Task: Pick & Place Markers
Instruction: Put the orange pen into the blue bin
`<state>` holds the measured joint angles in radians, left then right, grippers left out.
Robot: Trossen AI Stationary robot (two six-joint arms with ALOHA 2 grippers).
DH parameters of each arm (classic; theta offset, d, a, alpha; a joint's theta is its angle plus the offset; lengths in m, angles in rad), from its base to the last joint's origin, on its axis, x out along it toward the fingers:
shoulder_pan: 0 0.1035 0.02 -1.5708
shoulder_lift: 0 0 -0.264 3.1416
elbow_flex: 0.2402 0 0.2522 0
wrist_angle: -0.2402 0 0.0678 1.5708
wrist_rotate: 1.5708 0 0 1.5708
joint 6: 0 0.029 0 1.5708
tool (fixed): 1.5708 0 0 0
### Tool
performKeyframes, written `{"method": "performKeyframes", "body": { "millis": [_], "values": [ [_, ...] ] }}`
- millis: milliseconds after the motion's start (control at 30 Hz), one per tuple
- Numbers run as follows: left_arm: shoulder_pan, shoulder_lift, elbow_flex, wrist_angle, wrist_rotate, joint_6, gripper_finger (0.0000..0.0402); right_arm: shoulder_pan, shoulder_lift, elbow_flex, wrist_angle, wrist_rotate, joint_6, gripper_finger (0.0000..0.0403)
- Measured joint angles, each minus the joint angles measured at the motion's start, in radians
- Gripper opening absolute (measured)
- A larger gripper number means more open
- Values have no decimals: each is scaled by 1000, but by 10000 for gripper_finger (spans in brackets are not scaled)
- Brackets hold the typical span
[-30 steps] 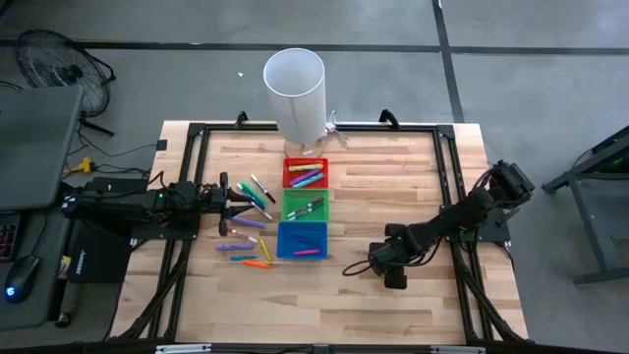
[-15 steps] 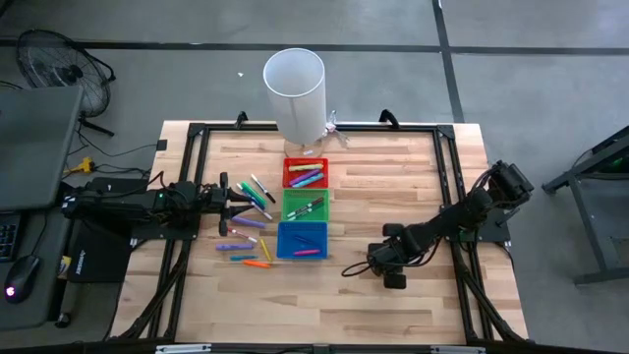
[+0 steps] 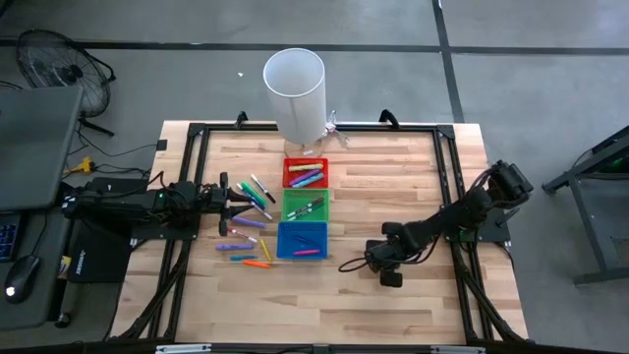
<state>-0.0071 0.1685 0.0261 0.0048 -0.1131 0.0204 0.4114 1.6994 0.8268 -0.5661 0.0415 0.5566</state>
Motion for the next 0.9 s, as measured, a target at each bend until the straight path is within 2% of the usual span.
{"method": "performKeyframes", "body": {
  "millis": [500,900],
  "values": [
    [0,0,0,0,0,0,85,-52,21,233,-152,-28,-130,31],
    [0,0,0,0,0,0,85,-200,41,529,-270,-15,-240,31]
  ]
}}
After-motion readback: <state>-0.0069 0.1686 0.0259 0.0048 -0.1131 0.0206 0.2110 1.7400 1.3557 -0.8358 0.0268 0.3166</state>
